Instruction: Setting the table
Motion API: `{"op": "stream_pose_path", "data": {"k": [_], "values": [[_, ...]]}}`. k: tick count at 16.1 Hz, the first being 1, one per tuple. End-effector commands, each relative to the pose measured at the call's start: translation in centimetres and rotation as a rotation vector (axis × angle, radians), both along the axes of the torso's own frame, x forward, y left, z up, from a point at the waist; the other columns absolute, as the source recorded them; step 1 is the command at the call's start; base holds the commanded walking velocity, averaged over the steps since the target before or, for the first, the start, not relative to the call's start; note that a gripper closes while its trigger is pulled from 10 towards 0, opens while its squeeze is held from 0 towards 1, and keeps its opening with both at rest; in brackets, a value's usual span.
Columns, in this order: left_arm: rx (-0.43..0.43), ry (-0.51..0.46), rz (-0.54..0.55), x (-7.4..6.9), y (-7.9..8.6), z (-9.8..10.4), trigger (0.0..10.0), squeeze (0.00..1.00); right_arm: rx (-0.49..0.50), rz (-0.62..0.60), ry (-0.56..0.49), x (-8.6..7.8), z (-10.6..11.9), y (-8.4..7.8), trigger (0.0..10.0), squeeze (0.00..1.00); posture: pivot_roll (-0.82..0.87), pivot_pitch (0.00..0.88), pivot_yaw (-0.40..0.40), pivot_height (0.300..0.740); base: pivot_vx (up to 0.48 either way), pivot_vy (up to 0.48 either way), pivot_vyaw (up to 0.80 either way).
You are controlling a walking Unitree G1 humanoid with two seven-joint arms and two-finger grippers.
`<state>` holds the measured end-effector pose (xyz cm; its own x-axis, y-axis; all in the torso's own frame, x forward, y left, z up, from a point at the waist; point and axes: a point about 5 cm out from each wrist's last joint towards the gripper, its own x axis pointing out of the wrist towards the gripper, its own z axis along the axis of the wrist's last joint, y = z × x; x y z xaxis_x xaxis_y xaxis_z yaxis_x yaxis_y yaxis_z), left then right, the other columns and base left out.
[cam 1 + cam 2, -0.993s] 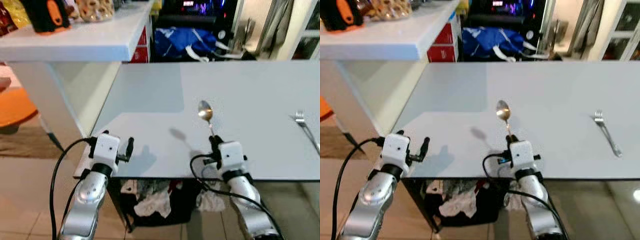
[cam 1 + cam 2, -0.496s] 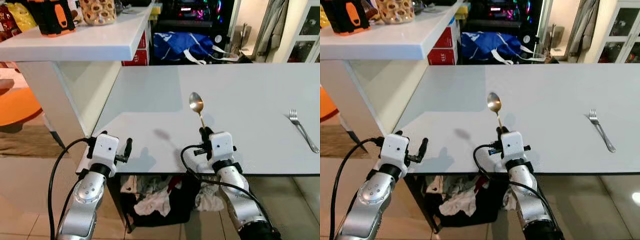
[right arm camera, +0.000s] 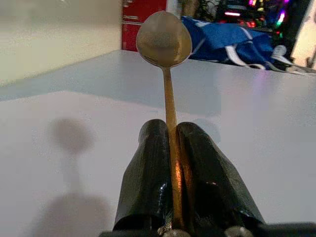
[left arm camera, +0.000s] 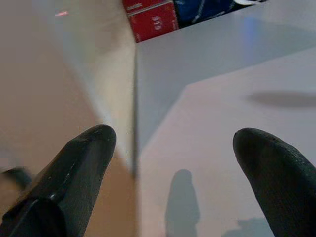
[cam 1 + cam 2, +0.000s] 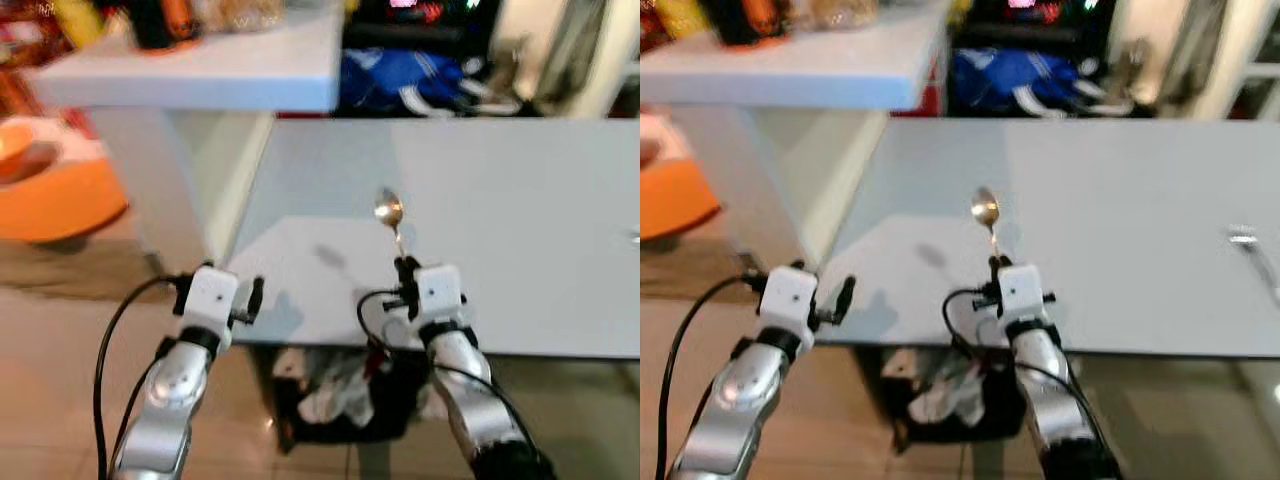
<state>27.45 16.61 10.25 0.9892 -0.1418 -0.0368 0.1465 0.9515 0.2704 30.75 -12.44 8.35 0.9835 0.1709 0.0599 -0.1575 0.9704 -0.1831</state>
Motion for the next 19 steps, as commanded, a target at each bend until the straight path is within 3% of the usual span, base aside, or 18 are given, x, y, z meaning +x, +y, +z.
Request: {"op": "stream_pose_path", "data": {"k": [1,5,8,12,16,19], "values": [[-0.001,-0.005,-0.003,-0.1,0.0,0.1,10.0,0.0,0.021,-0.038,-0.002,0.6,0.3,-0.5,0.0,0.0,-0.08,0.0,0.078,0.74,0.0,0.0,0.0],[-0.008,-0.001,-0.002,-0.1,0.0,0.1,10.0,0.0,0.07,-0.071,0.054,2.3,0.4,-0.1,0.0,0.0,-0.08,0.0,0.086,0.74,0.0,0.0,0.0],[0.012,-0.003,0.005,0.1,0.2,0.2,10.0,0.0,0.068,-0.095,0.038,4.2,1.9,-0.2,0.0,0.0,-0.06,0.0,0.08,0.74,0.0,0.0,0.0],[0.011,0.0,0.007,0.0,0.2,0.2,10.0,0.0,0.067,-0.103,0.084,5.2,1.9,0.0,0.0,0.0,-0.05,0.0,0.078,0.74,0.0,0.0,0.0],[0.012,0.016,0.011,-1.5,0.5,0.0,10.0,0.0,0.083,-0.121,0.115,6.5,2.8,0.1,0.0,0.0,0.01,0.0,0.074,0.74,0.0,0.0,0.0],[0.041,0.038,0.041,-3.3,2.0,0.1,10.0,0.0,0.094,-0.167,0.121,7.4,3.8,-0.5,0.0,0.0,0.08,0.0,0.075,0.74,0.0,0.0,0.0]]}}
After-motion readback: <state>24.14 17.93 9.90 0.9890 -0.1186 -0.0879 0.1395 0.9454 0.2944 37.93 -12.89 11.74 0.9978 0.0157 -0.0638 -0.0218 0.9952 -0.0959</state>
